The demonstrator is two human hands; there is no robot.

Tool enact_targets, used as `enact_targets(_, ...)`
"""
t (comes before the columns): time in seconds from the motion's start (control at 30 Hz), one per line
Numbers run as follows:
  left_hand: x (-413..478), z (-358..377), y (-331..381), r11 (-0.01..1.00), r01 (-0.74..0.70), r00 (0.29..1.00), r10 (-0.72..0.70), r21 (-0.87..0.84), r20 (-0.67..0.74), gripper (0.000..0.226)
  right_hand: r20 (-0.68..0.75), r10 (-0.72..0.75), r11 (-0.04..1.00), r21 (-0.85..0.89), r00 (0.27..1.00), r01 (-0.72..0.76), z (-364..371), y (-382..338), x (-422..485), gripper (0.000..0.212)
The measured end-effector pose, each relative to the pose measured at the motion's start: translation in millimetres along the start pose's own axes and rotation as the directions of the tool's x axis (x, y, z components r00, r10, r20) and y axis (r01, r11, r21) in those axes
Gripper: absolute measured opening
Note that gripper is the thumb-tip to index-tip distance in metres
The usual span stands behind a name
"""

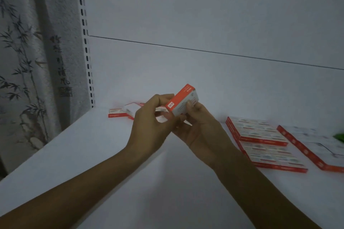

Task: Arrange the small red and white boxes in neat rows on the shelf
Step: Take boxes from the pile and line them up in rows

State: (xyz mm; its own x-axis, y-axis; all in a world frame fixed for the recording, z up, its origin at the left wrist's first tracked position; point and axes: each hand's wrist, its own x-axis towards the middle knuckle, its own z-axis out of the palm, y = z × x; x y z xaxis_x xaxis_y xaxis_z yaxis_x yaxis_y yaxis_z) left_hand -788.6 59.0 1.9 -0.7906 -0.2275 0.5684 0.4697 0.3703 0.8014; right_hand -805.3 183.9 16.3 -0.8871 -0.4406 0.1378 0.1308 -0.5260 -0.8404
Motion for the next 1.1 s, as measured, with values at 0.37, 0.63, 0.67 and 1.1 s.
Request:
enact_targets(0.37, -61.8, 229.7, 72.0, 0.927, -0.347, 0.905, 0.293, 0.139, 0.307, 0.055, -0.249, -0.165, 0.986, -0.065, 0.954, 0.154, -177.7, -138.7, -118.8, 0.035)
enact_targets(0.63, -85.5, 316.7, 105.8, 0.944, -0.303, 0.880, 0.225, 0.128, 0.418, 0.072, -0.219, -0.324, 0.607, -0.794, 0.920, 0.024, -289.6, -193.1, -178.4, 0.021)
enact_targets(0.67, -84.6, 321.5, 101.8, 0.935, -0.327, 0.869, 0.242, 0.135, 0.432, 0.074, -0.166, -0.301, 0.524, -0.852, 0.939, 0.017, -297.2, -195.0, -180.1, 0.022)
enact_targets(1.1, -99.0, 339.0, 73.4, 0.843, -0.404, 0.812, 0.152, 0.356, 0.564, 0.046, -0.187, -0.475, 0.257, -0.964, 0.860, -0.068, -339.1, -163.8, -179.5, 0.038)
